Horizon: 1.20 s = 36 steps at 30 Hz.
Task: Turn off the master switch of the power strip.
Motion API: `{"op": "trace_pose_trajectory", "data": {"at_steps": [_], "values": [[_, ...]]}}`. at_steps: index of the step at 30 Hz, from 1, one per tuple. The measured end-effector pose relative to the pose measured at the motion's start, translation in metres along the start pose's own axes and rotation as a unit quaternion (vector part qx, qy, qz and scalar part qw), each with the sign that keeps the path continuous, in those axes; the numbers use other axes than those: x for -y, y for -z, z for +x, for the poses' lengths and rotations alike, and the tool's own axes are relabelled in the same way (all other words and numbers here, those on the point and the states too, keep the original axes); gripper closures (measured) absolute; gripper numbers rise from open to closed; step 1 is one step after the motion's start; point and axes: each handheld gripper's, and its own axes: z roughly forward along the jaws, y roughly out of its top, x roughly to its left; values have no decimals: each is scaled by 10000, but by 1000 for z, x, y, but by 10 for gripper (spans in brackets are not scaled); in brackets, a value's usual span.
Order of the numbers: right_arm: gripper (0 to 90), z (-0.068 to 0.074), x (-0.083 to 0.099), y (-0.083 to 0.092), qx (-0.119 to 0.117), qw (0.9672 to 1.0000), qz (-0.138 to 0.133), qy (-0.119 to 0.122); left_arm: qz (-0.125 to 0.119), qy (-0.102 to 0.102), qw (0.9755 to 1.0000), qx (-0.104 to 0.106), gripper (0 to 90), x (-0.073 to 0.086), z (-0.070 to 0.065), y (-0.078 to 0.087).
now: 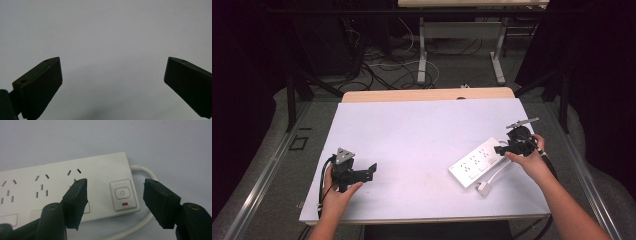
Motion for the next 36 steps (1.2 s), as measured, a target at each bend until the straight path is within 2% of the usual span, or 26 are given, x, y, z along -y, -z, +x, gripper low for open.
{"op": "trace_pose_trajectory", "data": {"at_steps": [4, 8, 10, 12, 16, 20, 22, 26, 27, 32, 36], "values": [[315, 3, 1, 2, 34, 9999, -1, 113, -5, 3, 10000, 0, 19, 0, 0, 0], [270, 5, 3, 6, 41, 9999, -58, 146, -8, 8, 10000, -1, 19, 0, 0, 0], [256, 7, 3, 9, 21, 9999, -68, 74, -7, 9, 10000, -2, 19, 0, 0, 0], [228, 7, 4, 10, -7, 9999, -57, 145, 2, 4, 10000, -1, 19, 0, 0, 1], [179, 9, 9, 13, -37, 9998, -126, 128, 2, 8, 10000, 4, 19, 0, 0, 1], [162, 11, 17, 15, -174, 9997, -154, 51, 0, 9, 10000, 8, 19, 0, 0, 1], [159, 11, 22, 16, -193, 9996, -202, 98, -1, 12, 10000, 11, 19, 0, 0, 1], [156, 11, 30, 20, -256, 9993, -274, -25, -2, 11, 10000, 5, 19, 0, 0, 1], [155, 12, 32, 21, -233, 9992, -301, -78, -3, 10, 10000, 5, 18, 0, 0, 1], [144, 13, 44, 26, -85, 9991, -415, -37, 1, 13, 10000, 4, 19, 0, 0, 1], [97, 13, 52, 30, -61, 9986, -515, -42, 1, 15, 10000, 5, 19, 0, 0, 1]]}}
